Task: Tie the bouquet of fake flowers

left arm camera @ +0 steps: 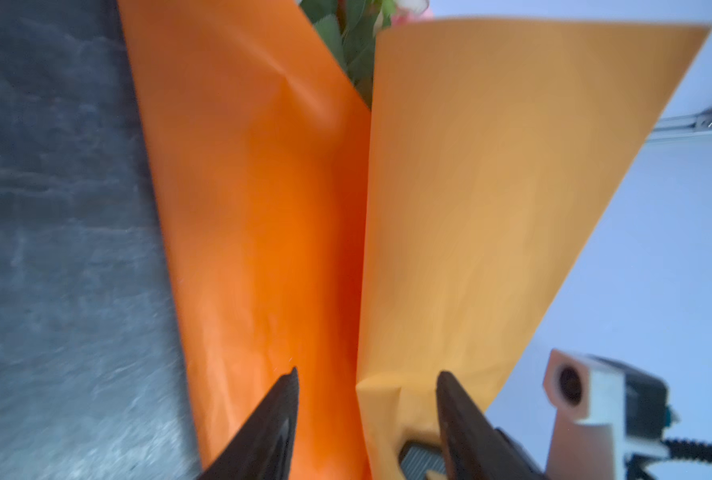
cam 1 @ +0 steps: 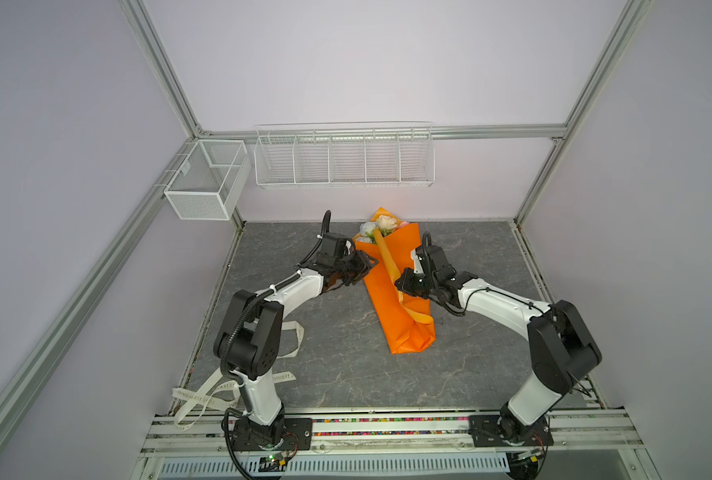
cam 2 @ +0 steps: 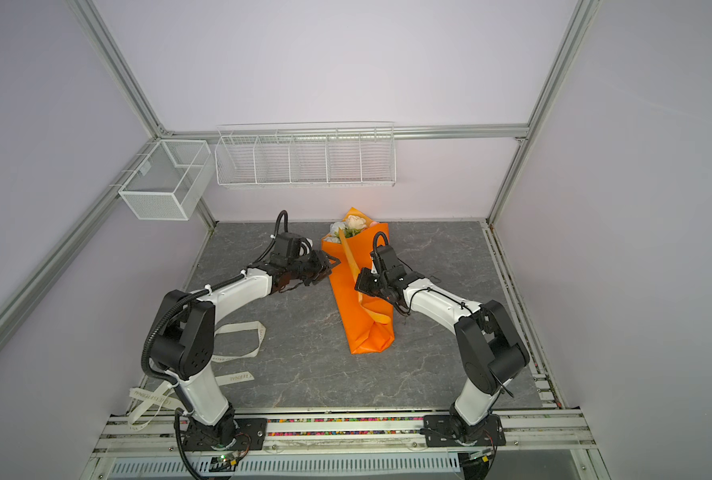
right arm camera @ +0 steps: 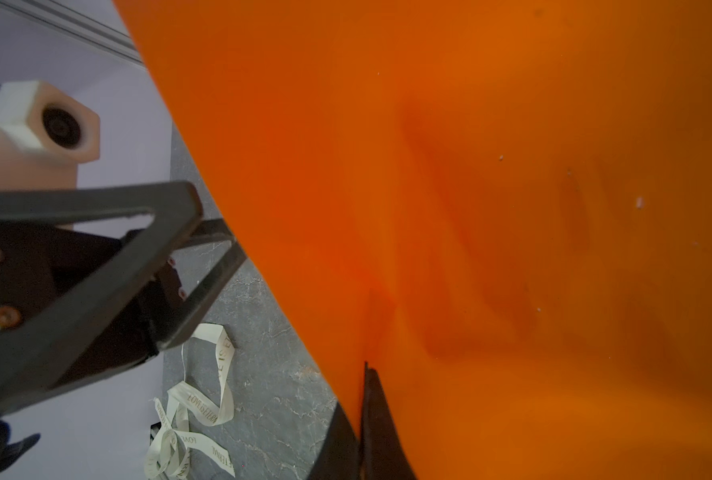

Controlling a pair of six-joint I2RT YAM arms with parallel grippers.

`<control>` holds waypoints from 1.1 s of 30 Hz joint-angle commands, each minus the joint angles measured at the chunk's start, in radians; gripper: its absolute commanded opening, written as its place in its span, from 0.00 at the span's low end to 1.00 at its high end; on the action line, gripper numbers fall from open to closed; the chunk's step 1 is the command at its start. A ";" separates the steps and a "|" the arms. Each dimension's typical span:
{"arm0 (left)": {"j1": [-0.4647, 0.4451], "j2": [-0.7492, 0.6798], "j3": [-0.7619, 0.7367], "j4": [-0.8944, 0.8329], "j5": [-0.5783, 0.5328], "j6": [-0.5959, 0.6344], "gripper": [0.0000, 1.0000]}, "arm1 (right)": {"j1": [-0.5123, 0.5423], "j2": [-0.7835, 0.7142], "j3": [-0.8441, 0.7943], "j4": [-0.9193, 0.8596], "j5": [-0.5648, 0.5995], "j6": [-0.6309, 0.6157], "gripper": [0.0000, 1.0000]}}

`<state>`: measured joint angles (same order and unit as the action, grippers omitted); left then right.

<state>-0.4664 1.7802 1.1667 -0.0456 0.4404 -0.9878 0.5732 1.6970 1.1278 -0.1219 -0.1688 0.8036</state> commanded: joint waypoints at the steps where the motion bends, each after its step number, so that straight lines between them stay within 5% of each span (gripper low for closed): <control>1: -0.002 -0.071 -0.086 0.154 -0.013 -0.087 0.59 | 0.011 0.030 0.027 -0.046 0.018 -0.019 0.07; 11: -0.003 -0.028 -0.084 0.324 0.091 -0.168 0.77 | 0.038 0.100 0.088 -0.056 -0.008 -0.025 0.07; 20: -0.005 0.067 0.017 0.151 0.066 -0.157 0.76 | 0.052 0.112 0.095 -0.044 -0.017 -0.038 0.08; 29: 0.001 0.163 0.128 0.038 0.053 -0.060 0.45 | 0.056 0.087 0.095 -0.051 -0.040 -0.065 0.15; 33: 0.012 0.194 0.162 0.017 0.053 -0.027 0.21 | 0.038 0.014 0.078 -0.069 -0.080 -0.090 0.30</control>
<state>-0.4644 1.9461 1.2827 0.0063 0.4995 -1.0603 0.6212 1.7897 1.2060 -0.1684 -0.2111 0.7418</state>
